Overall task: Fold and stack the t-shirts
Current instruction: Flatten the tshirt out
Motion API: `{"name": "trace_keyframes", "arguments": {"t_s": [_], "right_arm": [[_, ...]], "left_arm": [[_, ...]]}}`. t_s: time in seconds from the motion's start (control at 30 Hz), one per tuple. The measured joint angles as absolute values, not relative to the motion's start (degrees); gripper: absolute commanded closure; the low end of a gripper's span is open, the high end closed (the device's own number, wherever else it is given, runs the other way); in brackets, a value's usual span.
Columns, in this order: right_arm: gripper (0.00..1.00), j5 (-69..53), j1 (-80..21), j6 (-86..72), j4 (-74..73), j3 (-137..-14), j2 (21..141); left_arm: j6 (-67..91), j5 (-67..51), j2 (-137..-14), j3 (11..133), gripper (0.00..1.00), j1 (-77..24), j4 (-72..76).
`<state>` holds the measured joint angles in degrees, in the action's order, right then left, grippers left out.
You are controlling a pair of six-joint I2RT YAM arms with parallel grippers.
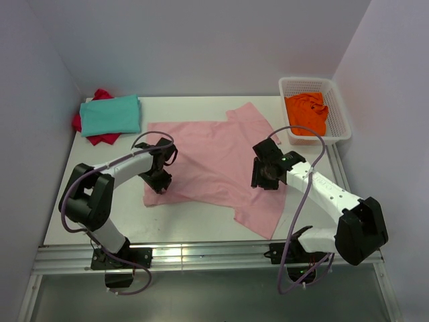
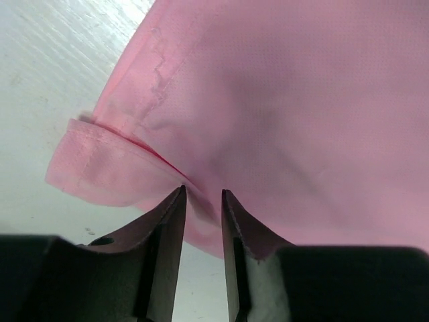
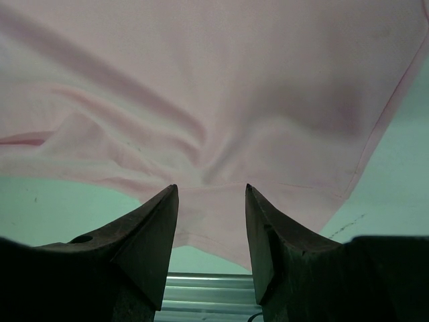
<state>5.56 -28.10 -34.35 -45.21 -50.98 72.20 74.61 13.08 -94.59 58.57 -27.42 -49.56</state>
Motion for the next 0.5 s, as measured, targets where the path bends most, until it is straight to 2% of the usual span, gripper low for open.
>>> {"name": "trace_keyframes", "arguments": {"t_s": [0.13, 0.27, 0.5], "right_arm": [[0.48, 5.5, -28.1, -34.0, -45.0, -51.0, 73.1], [0.48, 5.5, -28.1, -33.6, -44.8, -51.0, 73.6], [0.48, 5.5, -28.1, -33.1, -44.6, -51.0, 73.6]], "left_arm": [[74.6, 13.8, -93.9, 58.7, 0.74, -27.5, -50.7], [74.6, 13.8, -93.4, 58.6, 0.76, -27.5, -50.7], [74.6, 13.8, -93.3, 58.3, 0.62, -27.7, -50.3]]}}
